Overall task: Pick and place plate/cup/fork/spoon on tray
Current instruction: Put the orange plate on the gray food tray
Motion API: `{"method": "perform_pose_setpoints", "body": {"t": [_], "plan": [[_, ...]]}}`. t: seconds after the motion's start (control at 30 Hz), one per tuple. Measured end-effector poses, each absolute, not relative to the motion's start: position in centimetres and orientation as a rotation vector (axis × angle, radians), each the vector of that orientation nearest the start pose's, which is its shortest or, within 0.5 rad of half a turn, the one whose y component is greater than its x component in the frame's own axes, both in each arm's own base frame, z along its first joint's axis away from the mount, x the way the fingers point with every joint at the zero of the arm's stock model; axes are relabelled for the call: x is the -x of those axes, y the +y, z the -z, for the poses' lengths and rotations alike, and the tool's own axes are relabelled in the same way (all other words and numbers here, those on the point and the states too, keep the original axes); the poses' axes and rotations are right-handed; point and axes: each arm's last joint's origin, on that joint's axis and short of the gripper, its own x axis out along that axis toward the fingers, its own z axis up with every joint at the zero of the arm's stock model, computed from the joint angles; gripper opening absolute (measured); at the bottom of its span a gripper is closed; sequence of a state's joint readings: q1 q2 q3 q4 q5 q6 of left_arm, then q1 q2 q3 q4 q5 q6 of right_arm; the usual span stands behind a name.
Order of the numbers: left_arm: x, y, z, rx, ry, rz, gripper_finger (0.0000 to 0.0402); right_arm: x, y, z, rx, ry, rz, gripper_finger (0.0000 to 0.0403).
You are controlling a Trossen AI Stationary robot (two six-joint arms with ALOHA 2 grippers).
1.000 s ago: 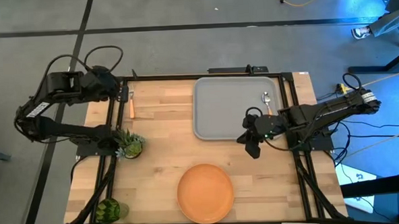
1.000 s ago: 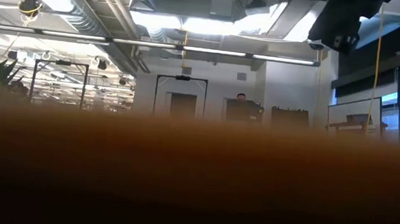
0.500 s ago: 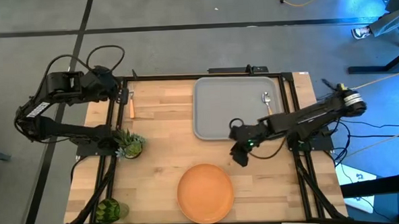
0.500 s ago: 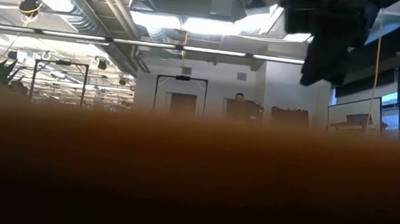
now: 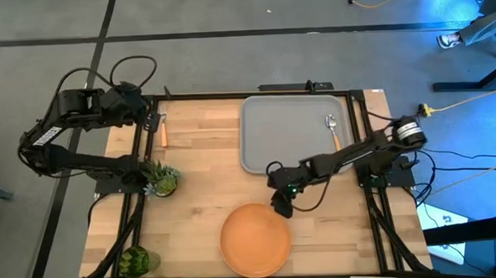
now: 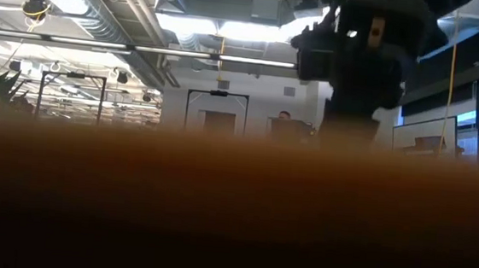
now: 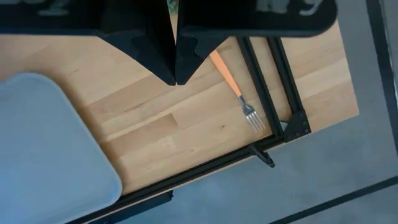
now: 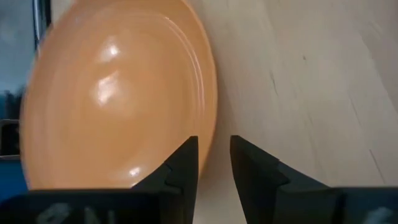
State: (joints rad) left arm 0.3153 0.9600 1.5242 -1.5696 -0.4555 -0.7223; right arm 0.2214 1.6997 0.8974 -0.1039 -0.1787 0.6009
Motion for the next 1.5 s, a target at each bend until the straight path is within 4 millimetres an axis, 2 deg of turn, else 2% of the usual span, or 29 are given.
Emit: {"method": "perform_pose_setpoints", "body": {"t": [0.13, 0.5, 0.93, 1.07, 1.23, 1.5], "plan": [[-8.5, 4.1, -42.2, 0.553, 0.722, -1.036, 0.0000, -32.2, 7.8, -14.7, -0.502, 0.990, -0.105, 0.0097], [-8.5, 4.1, -42.2, 0.553, 0.723, -1.036, 0.0000, -32.2, 7.9, -14.5, -0.511, 1.000, -0.122, 0.0097], [-8.5, 4.1, -42.2, 0.553, 0.723, -1.036, 0.0000, -32.5, 8.0, -12.9, -0.489, 1.040, -0.129, 0.0096], [-8.5, 4.1, -42.2, 0.553, 0.723, -1.036, 0.0000, -32.5, 7.9, -12.9, -0.468, 1.028, -0.123, 0.0075], [-8.5, 4.1, -42.2, 0.553, 0.723, -1.036, 0.0000, -32.6, 7.9, -12.9, -0.485, 1.023, -0.117, 0.0014], [-8.5, 4.1, -42.2, 0.554, 0.723, -1.036, 0.0000, -32.6, 7.8, -13.2, -0.551, 1.022, -0.090, 0.0006]]}}
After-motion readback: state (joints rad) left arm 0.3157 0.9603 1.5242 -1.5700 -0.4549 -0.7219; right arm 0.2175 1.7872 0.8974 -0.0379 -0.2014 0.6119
